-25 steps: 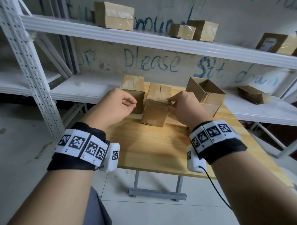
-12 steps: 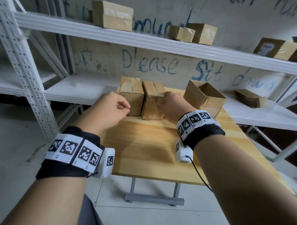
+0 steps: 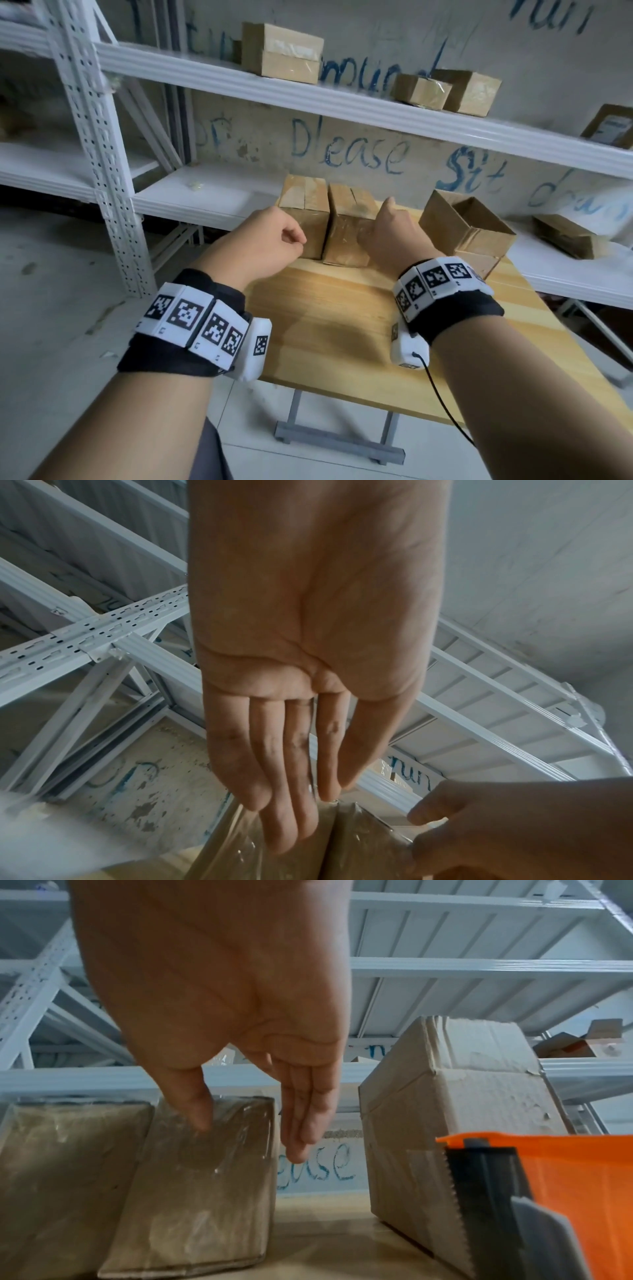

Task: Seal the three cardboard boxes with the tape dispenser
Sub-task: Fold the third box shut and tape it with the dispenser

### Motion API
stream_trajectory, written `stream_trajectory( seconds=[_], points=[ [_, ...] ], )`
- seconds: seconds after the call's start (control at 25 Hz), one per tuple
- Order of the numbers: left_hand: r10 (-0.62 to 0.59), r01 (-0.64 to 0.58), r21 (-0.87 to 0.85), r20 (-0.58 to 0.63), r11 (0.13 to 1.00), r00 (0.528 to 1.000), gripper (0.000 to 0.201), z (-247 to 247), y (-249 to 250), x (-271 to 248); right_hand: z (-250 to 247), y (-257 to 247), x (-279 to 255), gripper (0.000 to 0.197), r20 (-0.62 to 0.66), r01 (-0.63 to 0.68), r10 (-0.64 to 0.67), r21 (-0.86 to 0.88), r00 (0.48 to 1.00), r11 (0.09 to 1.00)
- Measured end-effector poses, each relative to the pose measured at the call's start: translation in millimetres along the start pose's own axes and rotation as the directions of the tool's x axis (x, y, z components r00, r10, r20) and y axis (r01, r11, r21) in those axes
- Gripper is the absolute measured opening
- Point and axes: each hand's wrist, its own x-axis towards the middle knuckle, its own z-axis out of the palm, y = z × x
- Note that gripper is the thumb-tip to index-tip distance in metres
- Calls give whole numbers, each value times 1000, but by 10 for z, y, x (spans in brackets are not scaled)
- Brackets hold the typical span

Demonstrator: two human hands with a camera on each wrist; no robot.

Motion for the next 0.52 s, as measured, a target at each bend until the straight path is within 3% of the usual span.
stream_trajectory(
  seconds=[0.08, 0.2, 0.28, 0.4, 0.52],
  points=[
    [-10, 9, 44, 11, 999, 1000, 15, -11, -1, -3, -130, 41, -86, 39, -15, -23, 23, -12, 1000, 1000],
    [-3, -2, 94, 52, 996, 999, 17, -17, 24, 5, -372, 207, -220, 7, -192, -28, 32, 26, 981, 999],
    [9, -16, 95, 69, 995, 998, 16, -13, 56, 13, -545, 339, -339, 15, -314, -44, 68, 82, 947, 996],
    [23, -30, 85, 84, 996, 996, 15, -6, 112, 13, -763, 522, -517, 44, -443, -67, 88, 63, 892, 996],
    [43, -51, 70, 105, 996, 994, 14, 30, 147, 14, -799, 696, -601, 44, -496, -172, 134, -31, 858, 985]
  ],
)
